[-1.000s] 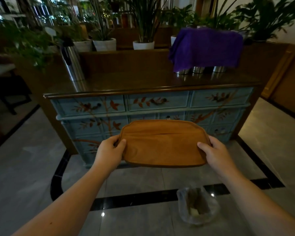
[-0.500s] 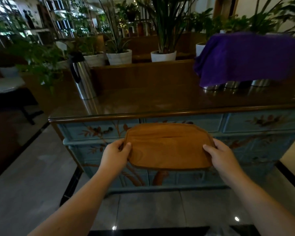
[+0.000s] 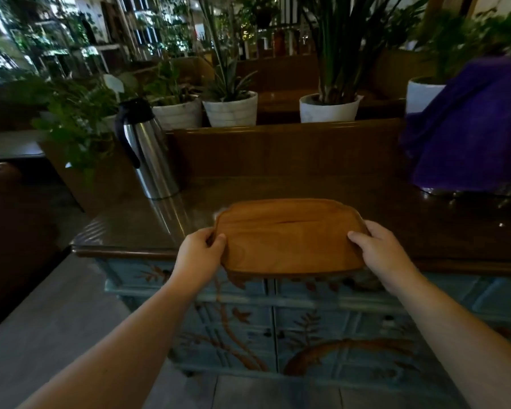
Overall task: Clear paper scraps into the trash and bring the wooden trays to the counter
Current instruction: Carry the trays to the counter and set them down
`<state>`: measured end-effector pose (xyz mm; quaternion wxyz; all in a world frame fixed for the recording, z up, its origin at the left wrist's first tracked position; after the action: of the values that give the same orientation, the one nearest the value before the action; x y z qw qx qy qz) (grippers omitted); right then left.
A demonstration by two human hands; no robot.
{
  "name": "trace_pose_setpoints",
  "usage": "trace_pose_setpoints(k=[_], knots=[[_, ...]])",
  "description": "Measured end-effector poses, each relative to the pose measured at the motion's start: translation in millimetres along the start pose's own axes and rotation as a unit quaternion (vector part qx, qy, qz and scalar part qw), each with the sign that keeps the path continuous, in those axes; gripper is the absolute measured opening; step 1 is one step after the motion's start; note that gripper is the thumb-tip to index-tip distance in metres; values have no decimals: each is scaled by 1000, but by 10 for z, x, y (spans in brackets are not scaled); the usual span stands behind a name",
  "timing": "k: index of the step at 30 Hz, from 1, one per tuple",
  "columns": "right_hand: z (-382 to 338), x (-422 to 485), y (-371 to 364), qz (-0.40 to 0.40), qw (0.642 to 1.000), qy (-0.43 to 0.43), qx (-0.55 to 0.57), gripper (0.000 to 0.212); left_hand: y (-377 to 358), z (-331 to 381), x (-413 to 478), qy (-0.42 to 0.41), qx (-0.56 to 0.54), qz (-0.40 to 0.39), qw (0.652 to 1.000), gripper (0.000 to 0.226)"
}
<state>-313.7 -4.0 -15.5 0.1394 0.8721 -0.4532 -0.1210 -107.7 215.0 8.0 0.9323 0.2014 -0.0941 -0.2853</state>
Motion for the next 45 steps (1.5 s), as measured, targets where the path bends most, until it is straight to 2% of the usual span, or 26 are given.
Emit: trace_pose_setpoints(k=[5, 10, 15, 19, 27, 32, 40, 44, 45], knots=[[-195, 675, -304, -15, 998, -10, -62, 38, -22, -216, 777, 32, 7, 7, 999, 21], [-239, 1280, -487, -12, 991, -54, -124, 46, -149, -345, 1595, 88, -26, -50, 995, 27], [-221, 1707, -495, -2, 979, -83, -189, 47, -349, -303, 2186, 92, 33, -110, 989, 34], [-146, 1956, -387, -12, 969, -110, -223, 44, -528, -257, 2467, 103, 91, -152, 979, 25], [-170, 2360, -165, -34, 949, -86, -303, 43, -768, -130, 2655, 83, 154, -161, 971, 18], [-147, 2535, -78, -82, 923, -64, -370, 39, -797, -99, 2737, 102, 157, -165, 968, 19], [-121, 2569, -22, -91, 922, -30, -376, 38, -830, -90, 2691, 103, 139, -143, 974, 21], [-100, 2565, -6, -91, 918, -12, -385, 18, -826, -79, 2682, 108, 145, -148, 972, 22], [-97, 2560, 3, -89, 917, -7, -390, 23, -829, -73, 2677, 112, 144, -151, 972, 22]])
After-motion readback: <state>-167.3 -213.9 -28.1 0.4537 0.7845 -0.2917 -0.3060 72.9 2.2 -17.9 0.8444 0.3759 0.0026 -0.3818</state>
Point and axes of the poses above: each hand's wrist, its own x-axis towards the middle knuckle, its own y-axis out of the back of the hand, z = x × y, the point moved 2 cm from there along x, towards the middle knuckle, and after that the axes turned 7 degrees about -x, right-handed, at the moved point
